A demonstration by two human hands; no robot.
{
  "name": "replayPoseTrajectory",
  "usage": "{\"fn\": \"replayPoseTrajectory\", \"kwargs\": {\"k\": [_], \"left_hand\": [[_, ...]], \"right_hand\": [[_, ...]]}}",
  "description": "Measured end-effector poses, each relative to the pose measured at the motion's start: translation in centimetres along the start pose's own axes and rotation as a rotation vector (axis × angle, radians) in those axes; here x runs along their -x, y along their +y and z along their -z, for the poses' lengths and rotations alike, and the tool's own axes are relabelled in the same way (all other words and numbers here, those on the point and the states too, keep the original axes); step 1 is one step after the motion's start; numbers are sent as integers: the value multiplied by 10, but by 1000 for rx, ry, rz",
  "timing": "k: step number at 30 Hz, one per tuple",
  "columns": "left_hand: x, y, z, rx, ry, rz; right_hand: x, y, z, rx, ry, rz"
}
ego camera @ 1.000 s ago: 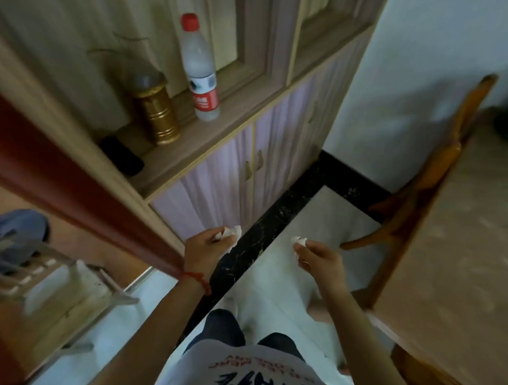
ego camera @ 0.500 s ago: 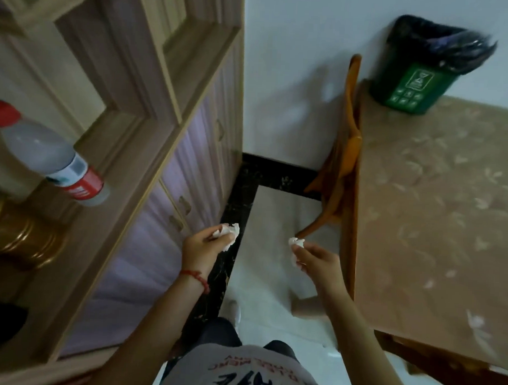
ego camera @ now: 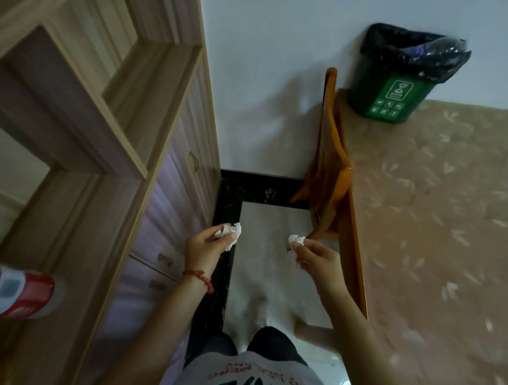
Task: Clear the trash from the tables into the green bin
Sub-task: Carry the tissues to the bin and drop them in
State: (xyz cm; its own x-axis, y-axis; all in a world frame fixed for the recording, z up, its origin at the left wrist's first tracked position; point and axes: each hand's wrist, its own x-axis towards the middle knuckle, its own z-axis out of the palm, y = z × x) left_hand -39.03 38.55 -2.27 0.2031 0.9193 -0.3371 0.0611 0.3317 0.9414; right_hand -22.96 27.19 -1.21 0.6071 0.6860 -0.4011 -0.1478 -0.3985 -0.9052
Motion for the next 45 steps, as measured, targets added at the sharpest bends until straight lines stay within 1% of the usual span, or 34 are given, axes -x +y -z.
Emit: {"fn": "replayPoseTrajectory", "kwargs": {"k": [3,10,15,21,27,31,35,38,41,45], "left_hand": [[-37,6,-12,1,16,35],[-126,40,-54,-5,32,-2],[-182,69,-82,10,-8,-16],[-247,96,-109,20,-23,-45],[-330,126,-135,-44,-183,-86],[-381,150,-152,-66,-210,-77],[-422,165,-174,-107,-276,-96],[-437,176,-193,-108,-316,-117],[-443,186,-212,-83,-394,-123],[-450,194,-239,-51,-481,-105]], "right_hand": [[-38,-12,-4,14,0,4],[-137,-60,-12,-17,-53,27],[-197,-101,-12,-10,-73,80],[-257,-132,-23,-41,-48,70],[-318,-160,-41,-110,51,65],[-355,-185,-52,-104,99,69],[-381,-206,-54,-133,198,91],[-390,-215,-51,-204,261,75],[-394,-221,-42,-277,329,39],[-395,-227,-23,-338,426,45]]}}
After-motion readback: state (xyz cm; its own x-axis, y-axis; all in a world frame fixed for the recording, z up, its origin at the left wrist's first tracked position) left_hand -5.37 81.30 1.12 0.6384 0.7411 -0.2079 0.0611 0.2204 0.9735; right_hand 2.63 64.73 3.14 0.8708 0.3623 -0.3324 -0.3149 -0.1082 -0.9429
